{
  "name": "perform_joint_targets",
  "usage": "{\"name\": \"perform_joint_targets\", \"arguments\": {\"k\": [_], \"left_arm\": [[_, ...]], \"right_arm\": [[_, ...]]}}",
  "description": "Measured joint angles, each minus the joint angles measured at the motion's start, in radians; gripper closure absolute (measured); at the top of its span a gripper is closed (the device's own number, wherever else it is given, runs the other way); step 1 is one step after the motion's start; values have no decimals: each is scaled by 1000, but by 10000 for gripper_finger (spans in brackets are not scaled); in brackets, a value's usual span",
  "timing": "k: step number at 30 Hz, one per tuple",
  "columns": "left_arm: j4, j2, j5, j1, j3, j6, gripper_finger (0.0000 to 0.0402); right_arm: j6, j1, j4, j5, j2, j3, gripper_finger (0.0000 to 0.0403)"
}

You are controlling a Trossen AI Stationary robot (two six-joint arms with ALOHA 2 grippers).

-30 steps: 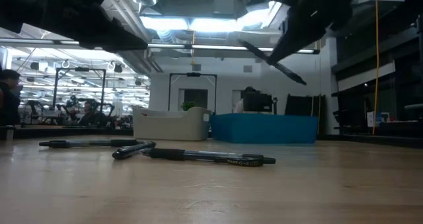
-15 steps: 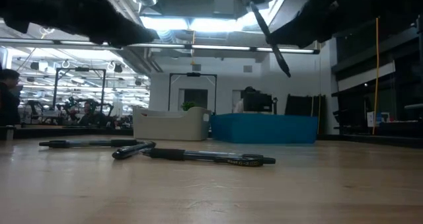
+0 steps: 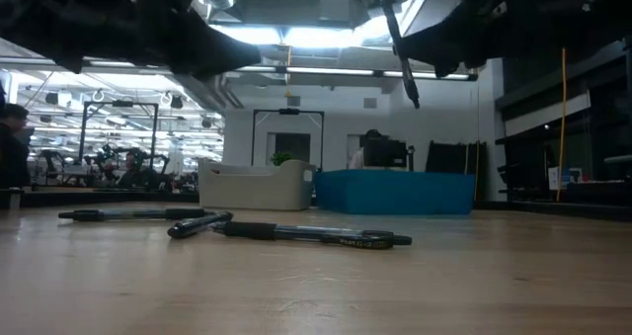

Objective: Sort pens & pencils
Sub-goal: Put the black pen into the gray bin

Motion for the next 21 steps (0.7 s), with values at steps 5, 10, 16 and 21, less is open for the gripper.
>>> {"name": "perform_joint_targets", "arguments": {"k": [5,10,16,21], "left_arm": [[77,50,2,28,0,-24,294],[90,68,85,63,12,-29,294],[90,111,149,98,43,-52,294],[88,135,156,102,64,-51,294]], "right_arm": [[-1,-28,43,-12,45,1,374],[-2,-65,195,-111,139,3,374],[-31,-117,204,-187,250,86,374],[-52,-155,189,-265,326,170,374]]}}
